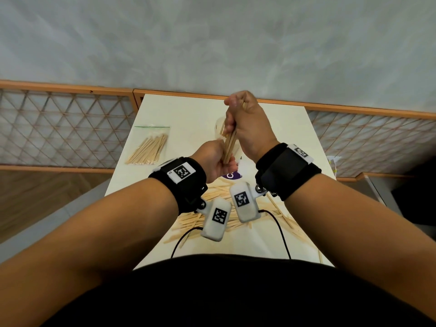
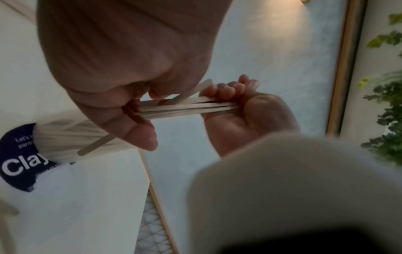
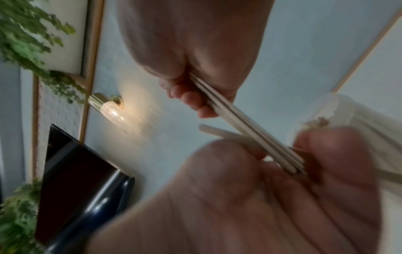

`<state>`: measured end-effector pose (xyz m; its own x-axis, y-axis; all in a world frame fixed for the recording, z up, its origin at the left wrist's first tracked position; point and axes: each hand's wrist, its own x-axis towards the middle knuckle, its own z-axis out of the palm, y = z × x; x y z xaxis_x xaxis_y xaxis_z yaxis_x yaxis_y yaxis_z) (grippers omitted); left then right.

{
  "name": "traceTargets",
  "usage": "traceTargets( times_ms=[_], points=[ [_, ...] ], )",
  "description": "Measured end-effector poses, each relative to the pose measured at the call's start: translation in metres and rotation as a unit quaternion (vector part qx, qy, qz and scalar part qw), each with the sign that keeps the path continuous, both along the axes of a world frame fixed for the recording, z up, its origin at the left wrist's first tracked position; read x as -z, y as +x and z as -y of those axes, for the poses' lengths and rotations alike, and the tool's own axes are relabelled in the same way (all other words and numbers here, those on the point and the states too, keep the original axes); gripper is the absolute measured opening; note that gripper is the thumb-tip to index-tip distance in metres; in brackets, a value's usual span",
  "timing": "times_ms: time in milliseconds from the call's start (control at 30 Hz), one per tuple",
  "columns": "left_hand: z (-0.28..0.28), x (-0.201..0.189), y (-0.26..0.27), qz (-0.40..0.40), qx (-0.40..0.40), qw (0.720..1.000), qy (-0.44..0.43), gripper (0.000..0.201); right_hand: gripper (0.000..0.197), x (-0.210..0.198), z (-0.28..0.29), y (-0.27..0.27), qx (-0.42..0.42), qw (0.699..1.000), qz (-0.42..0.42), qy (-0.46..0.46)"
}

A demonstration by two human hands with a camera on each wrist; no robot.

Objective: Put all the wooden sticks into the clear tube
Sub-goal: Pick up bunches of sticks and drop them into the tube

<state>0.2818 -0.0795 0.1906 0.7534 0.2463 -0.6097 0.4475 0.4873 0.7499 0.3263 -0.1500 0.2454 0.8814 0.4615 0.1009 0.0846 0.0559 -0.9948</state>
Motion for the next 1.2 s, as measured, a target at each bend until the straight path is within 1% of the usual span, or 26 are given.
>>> traceTargets(
  times_ms=[100, 133, 167, 200, 267, 333, 367, 433, 467, 500, 567, 600, 633, 700, 767, 800, 833, 867, 933, 967, 1033, 1100, 1167, 1200],
  points=[
    [-0.003, 0.004, -0.002, -0.016, -0.011, 1.0, 0.006, 0.033, 0.018, -0.02, 0.003, 0.006, 0.018, 0.998, 0.025, 0.051],
    [-0.006, 0.005, -0.003, -0.017, -0.022, 1.0, 0.001, 0.033, 0.018, -0.028, 0.007, 0.008, 0.016, 0.998, 0.035, 0.058],
    [-0.008, 0.006, -0.003, -0.017, -0.035, 0.999, -0.006, 0.034, 0.018, -0.033, 0.011, 0.01, 0.013, 0.997, 0.053, 0.045],
    [-0.01, 0.006, -0.003, -0.013, -0.046, 0.999, -0.014, 0.036, 0.015, -0.035, 0.014, 0.011, 0.004, 0.997, 0.082, 0.009],
    [-0.013, 0.004, -0.003, 0.003, -0.066, 0.997, -0.035, 0.043, 0.007, -0.029, 0.019, 0.009, -0.03, 0.981, 0.152, -0.118],
    [-0.015, -0.001, -0.002, 0.03, -0.074, 0.995, -0.053, 0.043, 0.017, -0.009, 0.021, 0.005, -0.082, 0.95, 0.191, -0.234],
    [-0.015, -0.004, -0.003, 0.05, -0.071, 0.994, -0.066, 0.041, 0.02, 0.003, 0.022, 0.004, -0.101, 0.936, 0.198, -0.273],
    [-0.014, -0.01, -0.005, 0.081, -0.063, 0.99, -0.101, 0.041, 0.017, 0.021, 0.02, 0.001, -0.105, 0.918, 0.22, -0.314],
    [-0.014, -0.013, -0.005, 0.086, -0.062, 0.988, -0.116, 0.045, 0.013, 0.025, 0.019, 0.001, -0.096, 0.911, 0.236, -0.324],
    [-0.014, -0.013, -0.005, 0.083, -0.058, 0.988, -0.117, 0.048, 0.013, 0.027, 0.018, 0.001, -0.084, 0.907, 0.251, -0.327],
    [-0.013, -0.012, -0.004, 0.052, -0.033, 0.994, -0.09, 0.055, 0.019, 0.022, 0.015, 0.004, -0.05, 0.905, 0.284, -0.313],
    [-0.013, -0.01, -0.003, 0.031, -0.018, 0.997, -0.069, 0.057, 0.022, 0.017, 0.014, 0.007, -0.03, 0.909, 0.293, -0.294],
    [-0.012, -0.007, -0.003, 0.012, -0.01, 0.998, -0.055, 0.059, 0.024, 0.011, 0.012, 0.011, -0.011, 0.921, 0.288, -0.263],
    [-0.01, -0.002, -0.004, -0.01, -0.004, 0.998, -0.063, 0.059, 0.026, -0.003, 0.01, 0.016, 0.019, 0.956, 0.229, -0.183],
    [-0.007, 0.001, -0.006, -0.01, 0.006, 0.994, -0.105, 0.06, 0.026, -0.014, 0.008, 0.02, 0.034, 0.986, 0.134, -0.089],
    [-0.006, 0.001, -0.006, -0.002, 0.01, 0.991, -0.136, 0.061, 0.024, -0.016, 0.007, 0.02, 0.029, 0.995, 0.084, -0.039],
    [-0.004, 0.0, -0.006, 0.007, 0.009, 0.986, -0.169, 0.061, 0.022, -0.018, 0.007, 0.018, 0.019, 0.999, 0.044, 0.002],
    [-0.003, -0.001, -0.006, 0.018, 0.003, 0.981, -0.196, 0.062, 0.019, -0.017, 0.007, 0.015, 0.008, 0.999, 0.019, 0.024],
    [-0.004, -0.005, -0.005, 0.039, -0.01, 0.974, -0.222, 0.06, 0.011, -0.013, 0.009, 0.01, -0.011, 0.999, 0.012, 0.036],
    [-0.005, -0.007, -0.005, 0.044, -0.013, 0.973, -0.226, 0.058, 0.011, -0.01, 0.01, 0.007, -0.017, 0.999, 0.014, 0.036],
    [-0.006, -0.011, -0.004, 0.049, -0.012, 0.974, -0.219, 0.054, 0.017, -0.006, 0.012, 0.005, -0.014, 0.999, 0.015, 0.041],
    [-0.005, -0.013, -0.004, 0.048, -0.005, 0.978, -0.202, 0.052, 0.01, -0.006, 0.011, 0.006, 0.004, 0.998, 0.005, 0.058],
    [-0.002, -0.014, -0.005, 0.055, 0.01, 0.981, -0.184, 0.051, 0.012, -0.008, 0.011, 0.009, 0.026, 0.998, -0.008, 0.062],
    [-0.001, -0.015, -0.006, 0.067, 0.03, 0.983, -0.168, 0.05, 0.013, -0.009, 0.011, 0.011, 0.035, 0.998, -0.006, 0.06]
  ],
)
